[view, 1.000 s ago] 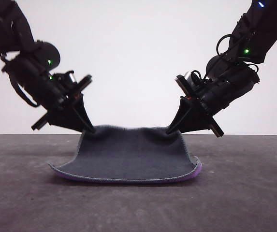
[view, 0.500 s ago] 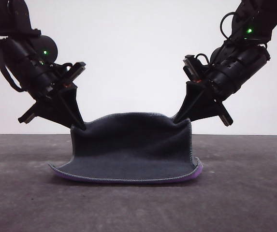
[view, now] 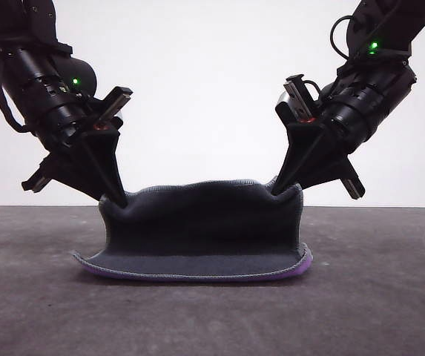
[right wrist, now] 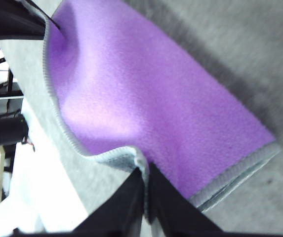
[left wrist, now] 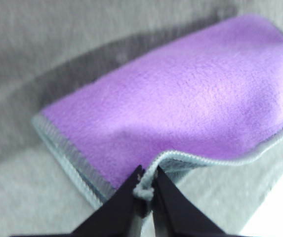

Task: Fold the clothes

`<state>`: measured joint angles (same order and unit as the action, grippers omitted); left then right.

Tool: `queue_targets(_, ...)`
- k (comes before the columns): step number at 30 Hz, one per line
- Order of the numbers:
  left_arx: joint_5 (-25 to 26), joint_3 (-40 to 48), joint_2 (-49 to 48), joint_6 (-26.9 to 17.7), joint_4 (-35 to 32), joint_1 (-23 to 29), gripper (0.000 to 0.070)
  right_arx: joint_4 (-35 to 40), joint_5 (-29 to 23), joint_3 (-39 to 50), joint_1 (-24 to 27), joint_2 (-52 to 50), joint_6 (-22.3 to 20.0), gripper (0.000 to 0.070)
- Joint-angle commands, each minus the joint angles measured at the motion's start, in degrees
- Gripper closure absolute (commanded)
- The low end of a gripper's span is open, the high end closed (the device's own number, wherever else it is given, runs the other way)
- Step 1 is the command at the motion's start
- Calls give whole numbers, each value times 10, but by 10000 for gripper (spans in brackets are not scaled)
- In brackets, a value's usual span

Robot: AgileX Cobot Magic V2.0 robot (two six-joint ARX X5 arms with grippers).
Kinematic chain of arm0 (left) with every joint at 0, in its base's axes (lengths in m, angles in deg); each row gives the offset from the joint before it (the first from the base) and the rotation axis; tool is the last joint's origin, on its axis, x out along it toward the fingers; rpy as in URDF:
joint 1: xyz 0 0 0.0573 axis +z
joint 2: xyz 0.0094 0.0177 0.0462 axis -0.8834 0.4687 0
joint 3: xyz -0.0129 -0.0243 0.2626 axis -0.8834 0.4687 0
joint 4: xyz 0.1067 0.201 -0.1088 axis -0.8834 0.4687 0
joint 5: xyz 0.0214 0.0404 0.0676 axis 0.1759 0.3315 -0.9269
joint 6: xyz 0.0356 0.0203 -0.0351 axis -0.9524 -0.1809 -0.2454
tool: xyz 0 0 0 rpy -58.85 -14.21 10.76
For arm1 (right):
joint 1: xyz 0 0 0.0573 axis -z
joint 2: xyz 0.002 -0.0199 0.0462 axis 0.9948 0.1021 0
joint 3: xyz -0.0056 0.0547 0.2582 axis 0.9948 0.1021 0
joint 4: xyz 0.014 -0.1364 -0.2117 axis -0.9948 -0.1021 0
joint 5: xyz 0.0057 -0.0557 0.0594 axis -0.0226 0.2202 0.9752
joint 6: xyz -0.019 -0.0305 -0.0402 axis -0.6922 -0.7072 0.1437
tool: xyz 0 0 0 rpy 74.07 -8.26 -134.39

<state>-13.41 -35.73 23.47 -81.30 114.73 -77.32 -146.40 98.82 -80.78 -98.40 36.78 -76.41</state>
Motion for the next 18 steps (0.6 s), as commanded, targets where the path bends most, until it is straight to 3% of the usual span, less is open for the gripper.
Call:
queue_targets(1,2,-11,5,-18,11,-2,690,-13,0,-10,-4,6,-17,700)
queue_targets(18,2,-11,5,-36,71,-3,690,-81,-2,-10,-12,6,-39,700)
